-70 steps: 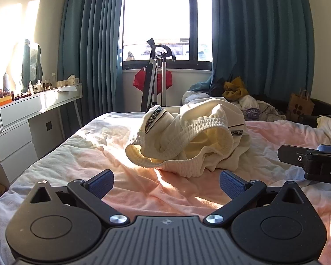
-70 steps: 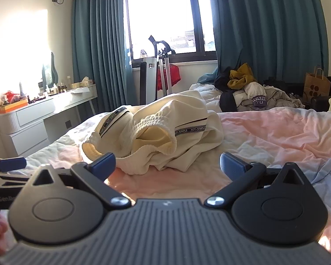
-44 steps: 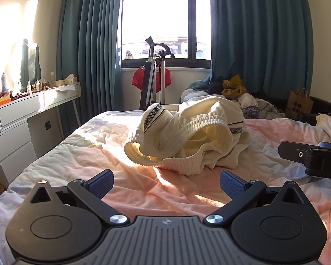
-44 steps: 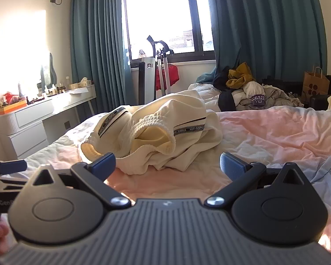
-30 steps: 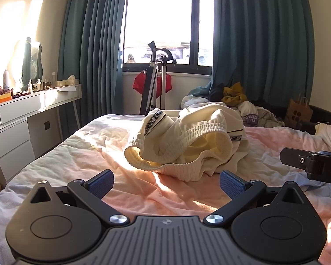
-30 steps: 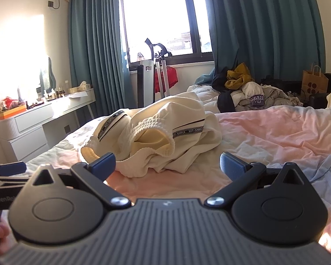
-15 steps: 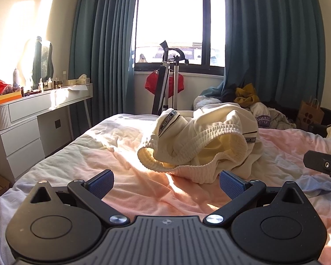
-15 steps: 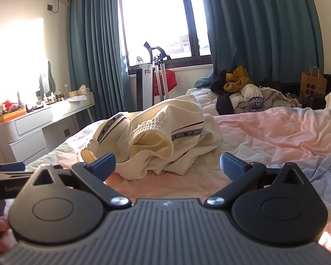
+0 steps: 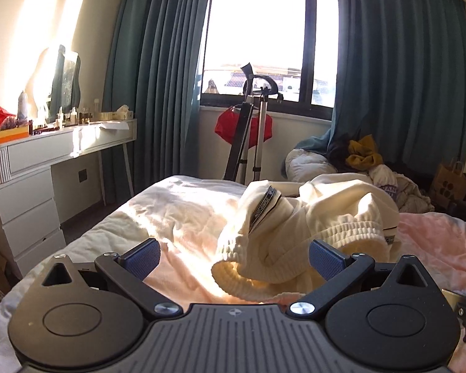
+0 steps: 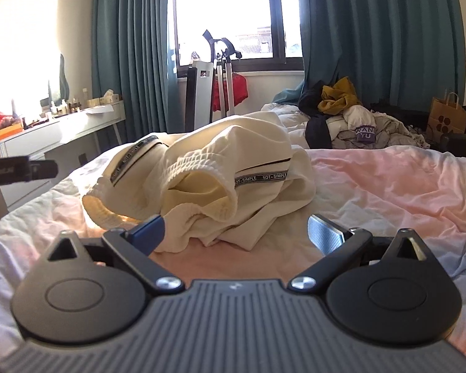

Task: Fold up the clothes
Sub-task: 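Grasp the ribbed cuff with the right gripper while the left gripper approaches the waistband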

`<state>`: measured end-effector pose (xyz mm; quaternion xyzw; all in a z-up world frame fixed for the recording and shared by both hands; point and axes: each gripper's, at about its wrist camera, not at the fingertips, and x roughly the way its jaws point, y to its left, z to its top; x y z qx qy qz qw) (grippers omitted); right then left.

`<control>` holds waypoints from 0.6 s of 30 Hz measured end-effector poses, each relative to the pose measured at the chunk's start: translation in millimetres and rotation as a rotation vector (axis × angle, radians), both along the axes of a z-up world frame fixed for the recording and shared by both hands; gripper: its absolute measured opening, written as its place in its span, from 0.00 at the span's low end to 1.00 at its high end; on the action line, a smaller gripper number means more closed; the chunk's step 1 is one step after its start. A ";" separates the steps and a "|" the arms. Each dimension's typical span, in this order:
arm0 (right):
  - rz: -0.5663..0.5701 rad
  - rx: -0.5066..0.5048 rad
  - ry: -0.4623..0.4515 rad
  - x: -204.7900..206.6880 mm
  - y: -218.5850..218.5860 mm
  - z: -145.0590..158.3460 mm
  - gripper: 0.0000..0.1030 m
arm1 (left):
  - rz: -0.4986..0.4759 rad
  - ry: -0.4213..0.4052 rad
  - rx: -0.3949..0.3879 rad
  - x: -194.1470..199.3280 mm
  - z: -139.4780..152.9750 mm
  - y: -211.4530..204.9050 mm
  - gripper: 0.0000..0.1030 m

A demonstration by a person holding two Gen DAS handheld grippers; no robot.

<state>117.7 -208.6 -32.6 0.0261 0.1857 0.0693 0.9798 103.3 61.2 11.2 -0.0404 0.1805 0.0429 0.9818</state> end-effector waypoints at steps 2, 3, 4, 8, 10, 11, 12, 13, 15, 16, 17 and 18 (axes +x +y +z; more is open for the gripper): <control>-0.004 0.005 0.018 28.2 5.1 -8.8 0.97 | 0.000 0.032 -0.003 7.9 -8.5 5.9 1.00; -0.009 0.014 0.032 42.7 8.1 -13.9 0.97 | 0.009 0.047 -0.015 13.0 -12.3 9.1 1.00; -0.013 0.023 0.046 57.1 11.1 -19.0 0.96 | 0.017 0.062 -0.027 17.3 -16.1 10.9 1.00; -0.037 0.042 0.056 103.1 22.7 -36.1 0.91 | 0.016 0.104 -0.043 29.9 -32.1 12.6 1.00; -0.036 0.029 0.073 119.3 28.7 -43.9 0.86 | -0.008 0.113 -0.016 36.5 -41.6 10.9 1.00; -0.033 0.025 0.068 124.5 31.1 -46.5 0.81 | -0.012 0.121 -0.007 40.6 -46.4 10.4 1.00; -0.036 0.016 0.065 130.0 34.1 -48.3 0.74 | -0.011 0.124 -0.009 44.0 -50.2 11.2 1.00; -0.038 0.006 0.062 135.5 37.2 -50.0 0.71 | -0.010 0.127 -0.013 47.4 -53.6 12.5 1.00; -0.041 0.037 0.058 144.3 38.0 -51.3 0.64 | -0.005 0.142 -0.012 54.9 -60.3 14.4 1.00; -0.043 0.053 0.057 148.7 38.4 -51.9 0.60 | -0.002 0.152 -0.015 57.4 -62.7 15.6 1.00; -0.055 0.060 0.068 151.5 38.4 -51.7 0.46 | 0.000 0.160 -0.019 59.3 -64.9 17.3 1.00; -0.067 0.067 0.080 154.3 38.5 -51.5 0.24 | -0.001 0.166 -0.025 60.2 -66.1 18.9 1.00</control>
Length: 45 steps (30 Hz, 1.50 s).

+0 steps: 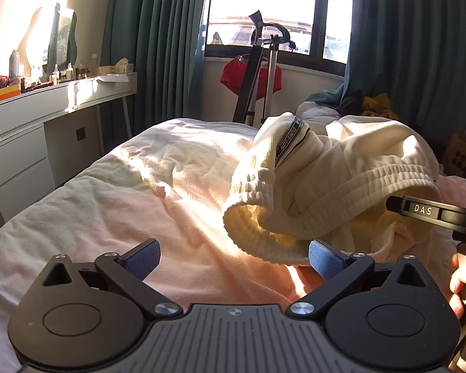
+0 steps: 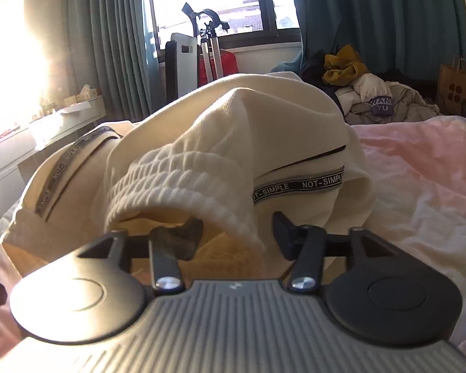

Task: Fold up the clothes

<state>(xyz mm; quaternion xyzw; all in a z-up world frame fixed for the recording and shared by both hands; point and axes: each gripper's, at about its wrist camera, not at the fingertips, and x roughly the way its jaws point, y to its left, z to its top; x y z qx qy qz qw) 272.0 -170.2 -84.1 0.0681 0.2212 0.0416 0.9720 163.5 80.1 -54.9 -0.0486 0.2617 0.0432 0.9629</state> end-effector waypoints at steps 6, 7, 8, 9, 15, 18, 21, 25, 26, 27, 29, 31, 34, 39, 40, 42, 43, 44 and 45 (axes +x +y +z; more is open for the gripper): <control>-0.065 0.033 -0.042 -25.9 -10.9 29.7 0.12 | -0.005 -0.026 0.019 -4.2 4.2 0.5 1.00; -0.064 0.027 -0.060 -33.9 -12.2 37.5 0.12 | -0.009 -0.029 0.022 -5.3 5.7 0.1 1.00; -0.063 0.021 -0.078 -41.8 -13.5 45.4 0.12 | -0.015 -0.033 0.026 -6.9 7.5 -0.6 1.00; -0.053 0.018 -0.098 -52.7 -15.8 54.6 0.12 | -0.025 -0.041 0.033 -9.0 9.4 -2.0 1.00; 0.005 0.031 -0.197 -117.8 -36.1 100.6 0.12 | -0.075 -0.071 0.092 -20.7 15.1 -9.8 0.99; 0.020 0.033 -0.238 -151.4 -47.5 118.8 0.12 | -0.104 -0.069 0.088 -29.1 16.9 -11.0 0.99; 0.021 0.047 -0.225 -176.2 -62.0 118.6 0.12 | -0.138 -0.068 0.113 -46.2 20.0 -16.1 0.99; 0.001 0.064 -0.160 -199.3 -81.4 96.1 0.12 | -0.186 -0.051 0.153 -73.7 21.0 -25.5 0.99; -0.013 0.071 -0.134 -202.6 -86.1 86.0 0.12 | -0.206 -0.039 0.168 -78.9 20.4 -29.3 0.99; -0.022 0.096 -0.089 -202.9 -92.0 76.4 0.12 | -0.226 -0.031 0.185 -83.0 18.8 -34.2 0.99; -0.053 0.141 -0.020 -201.5 -99.8 62.6 0.12 | -0.262 -0.019 0.225 -88.0 13.9 -45.5 0.98; -0.064 0.155 -0.008 -203.2 -102.9 57.4 0.12 | -0.281 -0.006 0.274 -88.9 6.4 -57.5 0.93; -0.067 0.183 0.009 -206.6 -106.9 51.2 0.13 | -0.287 0.042 0.376 -81.7 -10.4 -72.1 0.87; -0.059 0.208 0.031 -210.9 -111.6 47.5 0.13 | -0.317 0.063 0.490 -78.7 -28.5 -84.6 0.86; -0.061 0.220 0.039 -209.1 -113.6 46.4 0.13 | -0.323 0.061 0.509 -78.5 -31.2 -87.3 0.85; -0.064 0.235 0.053 -206.7 -116.9 43.7 0.13 | -0.318 0.061 0.577 -74.1 -39.4 -94.2 0.81; -0.064 0.240 0.061 -205.5 -118.2 42.4 0.13 | -0.317 0.065 0.603 -71.3 -43.0 -96.5 0.79; -0.062 0.239 0.066 -204.5 -118.5 41.8 0.13 | -0.312 0.076 0.603 -66.9 -45.1 -96.7 0.73; -0.060 0.238 0.072 -203.5 -118.7 41.3 0.13 | -0.304 0.088 0.594 -61.9 -46.8 -96.1 0.70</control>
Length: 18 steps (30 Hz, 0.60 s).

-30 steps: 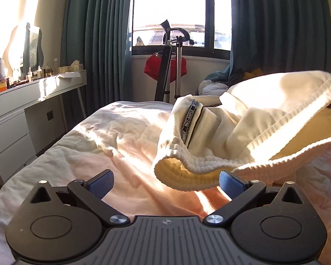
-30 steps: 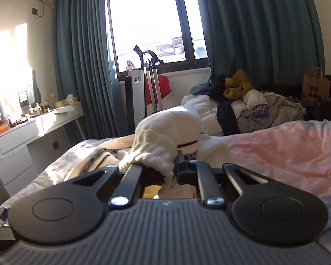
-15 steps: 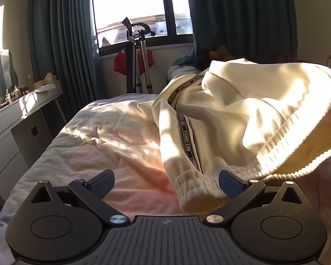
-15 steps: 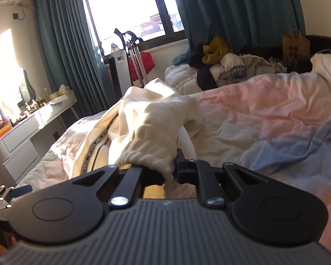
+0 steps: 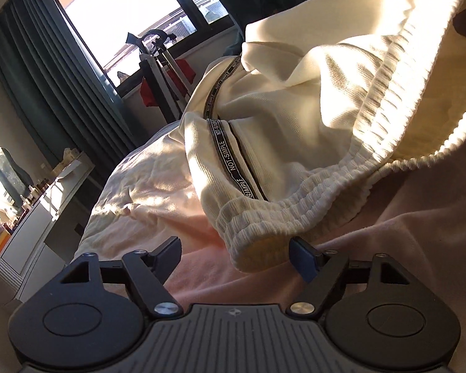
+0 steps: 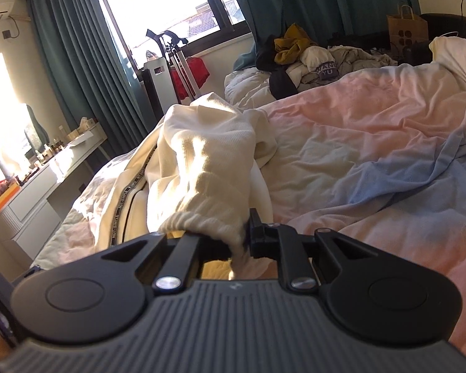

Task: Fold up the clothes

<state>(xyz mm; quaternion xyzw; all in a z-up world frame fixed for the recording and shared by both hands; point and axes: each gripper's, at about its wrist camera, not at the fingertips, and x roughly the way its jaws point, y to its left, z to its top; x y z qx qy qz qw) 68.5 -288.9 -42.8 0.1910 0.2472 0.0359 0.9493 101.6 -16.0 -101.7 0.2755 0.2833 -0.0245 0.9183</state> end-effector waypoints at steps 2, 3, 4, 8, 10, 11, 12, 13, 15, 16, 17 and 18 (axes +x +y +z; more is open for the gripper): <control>0.003 0.005 0.010 1.3 -0.9 -1.3 0.13 | 0.028 0.009 -0.038 8.6 -0.3 2.5 0.69; 0.002 0.009 0.016 2.3 -1.8 -2.3 0.13 | 0.038 0.002 -0.048 12.1 -0.4 2.8 0.68; 0.001 0.014 0.022 3.2 -2.6 -3.3 0.13 | 0.040 -0.023 -0.043 14.3 -1.6 1.4 0.67; -0.024 -0.009 0.056 11.6 -4.4 -13.5 0.13 | 0.028 -0.118 -0.003 23.4 -10.7 -7.6 0.63; -0.026 -0.021 0.092 19.0 -5.1 -22.9 0.13 | 0.028 -0.122 -0.025 29.1 -11.3 -9.5 0.53; -0.027 -0.028 0.107 22.1 -5.5 -27.4 0.13 | 0.024 -0.123 -0.057 30.5 -9.8 -7.5 0.49; -0.036 -0.039 0.120 24.4 -5.9 -32.1 0.13 | 0.020 -0.125 -0.097 31.4 -7.9 -4.5 0.43; -0.041 -0.042 0.130 26.2 -6.5 -35.7 0.13 | 0.034 -0.132 -0.136 31.5 -5.4 0.4 0.40; -0.051 -0.023 0.152 29.5 -9.4 -44.5 0.13 | 0.081 -0.152 -0.224 31.2 2.8 13.8 0.11; -0.046 -0.004 0.153 29.9 -10.5 -46.2 0.13 | 0.107 -0.163 -0.276 31.0 9.4 22.3 0.11; -0.040 0.014 0.153 30.3 -11.7 -47.9 0.13 | 0.128 -0.172 -0.354 28.2 19.6 32.2 0.10; -0.030 0.008 0.148 29.9 -9.6 -47.1 0.13 | 0.146 -0.181 -0.444 24.1 31.5 42.7 0.10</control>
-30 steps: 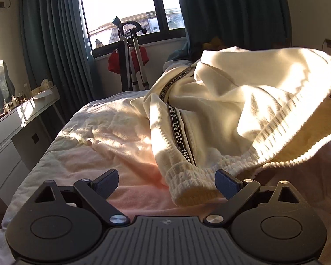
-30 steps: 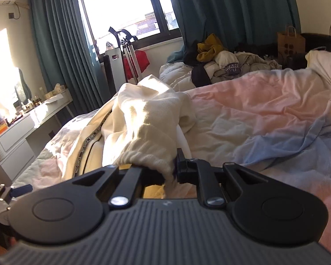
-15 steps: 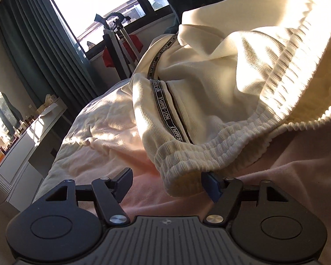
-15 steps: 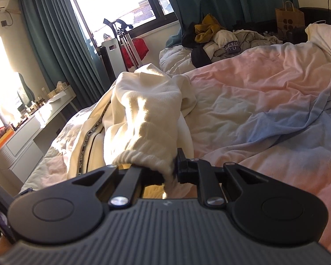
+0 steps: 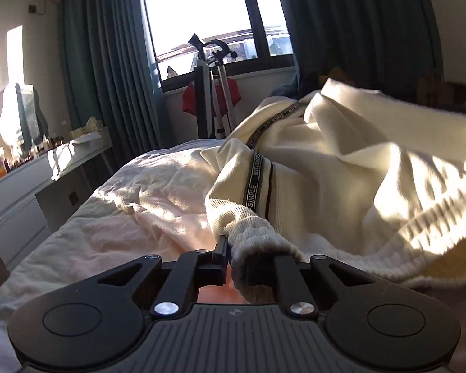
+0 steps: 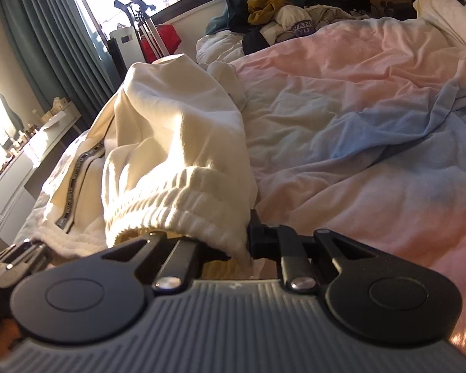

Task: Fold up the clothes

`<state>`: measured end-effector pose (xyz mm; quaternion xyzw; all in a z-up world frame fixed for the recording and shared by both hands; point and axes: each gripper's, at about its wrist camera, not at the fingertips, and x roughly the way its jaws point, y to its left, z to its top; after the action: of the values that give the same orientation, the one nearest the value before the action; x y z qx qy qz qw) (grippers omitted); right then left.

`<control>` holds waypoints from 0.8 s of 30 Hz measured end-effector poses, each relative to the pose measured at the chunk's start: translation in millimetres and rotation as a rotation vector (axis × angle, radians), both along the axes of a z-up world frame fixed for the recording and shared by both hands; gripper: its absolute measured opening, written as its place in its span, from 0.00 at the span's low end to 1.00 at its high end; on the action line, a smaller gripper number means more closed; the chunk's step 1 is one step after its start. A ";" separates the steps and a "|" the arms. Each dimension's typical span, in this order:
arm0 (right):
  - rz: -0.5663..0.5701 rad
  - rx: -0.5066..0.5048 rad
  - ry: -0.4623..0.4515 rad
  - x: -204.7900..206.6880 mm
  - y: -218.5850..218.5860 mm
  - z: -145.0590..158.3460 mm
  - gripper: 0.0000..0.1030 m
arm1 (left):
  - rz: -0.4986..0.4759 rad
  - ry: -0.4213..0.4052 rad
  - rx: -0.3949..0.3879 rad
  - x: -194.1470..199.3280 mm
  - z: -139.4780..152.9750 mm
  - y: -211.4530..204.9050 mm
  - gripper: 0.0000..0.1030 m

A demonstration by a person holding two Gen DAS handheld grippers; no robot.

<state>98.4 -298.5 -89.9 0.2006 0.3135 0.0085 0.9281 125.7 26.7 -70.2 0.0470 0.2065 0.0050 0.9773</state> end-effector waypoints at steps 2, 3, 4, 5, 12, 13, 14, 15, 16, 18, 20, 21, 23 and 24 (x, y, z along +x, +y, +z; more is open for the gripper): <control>0.023 -0.021 -0.018 -1.5 7.5 4.4 0.13 | 0.023 -0.024 -0.122 -2.2 21.1 18.0 0.09; 0.041 -0.007 -0.025 -3.9 12.1 6.6 0.13 | 0.033 -0.038 -0.160 -2.7 31.8 25.4 0.09; 0.058 0.006 -0.031 -6.3 16.7 8.8 0.12 | 0.043 -0.053 -0.199 -3.2 42.4 32.9 0.09; 0.083 0.014 -0.044 -10.8 23.2 12.1 0.12 | 0.052 -0.066 -0.229 -2.9 53.2 41.0 0.08; 0.299 0.051 -0.202 -47.8 96.6 60.1 0.12 | 0.095 -0.153 -0.366 8.9 134.8 121.9 0.08; 0.317 0.073 -0.211 -49.7 107.8 63.4 0.12 | 0.089 -0.161 -0.372 12.3 147.2 135.4 0.08; 0.331 0.101 -0.216 -50.2 118.8 65.1 0.12 | 0.083 -0.168 -0.378 15.7 159.6 148.9 0.08; 0.349 0.128 -0.219 -49.0 132.1 65.7 0.12 | 0.085 -0.171 -0.378 21.3 169.4 161.5 0.08; 0.366 0.154 -0.221 -47.8 145.3 66.3 0.12 | 0.090 -0.170 -0.374 27.9 177.9 173.6 0.08; 0.424 0.160 -0.247 -44.8 176.4 69.6 0.12 | 0.100 -0.169 -0.366 41.3 194.9 197.8 0.08; 0.487 0.164 -0.273 -39.6 209.0 72.4 0.12 | 0.115 -0.166 -0.357 56.9 207.8 222.4 0.08; 0.519 0.180 -0.279 -34.4 225.0 72.0 0.12 | 0.127 -0.161 -0.352 66.9 210.3 235.0 0.08; 0.581 0.206 -0.290 -23.6 257.2 69.1 0.13 | 0.157 -0.144 -0.327 90.3 206.5 260.8 0.08; 0.610 0.209 -0.294 -17.5 273.7 65.5 0.13 | 0.174 -0.129 -0.311 103.2 200.5 273.6 0.08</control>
<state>80.9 -24.8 -24.4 0.1883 0.2193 0.3463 0.8925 228.9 300.2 130.4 -0.1233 0.1449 0.0606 0.9799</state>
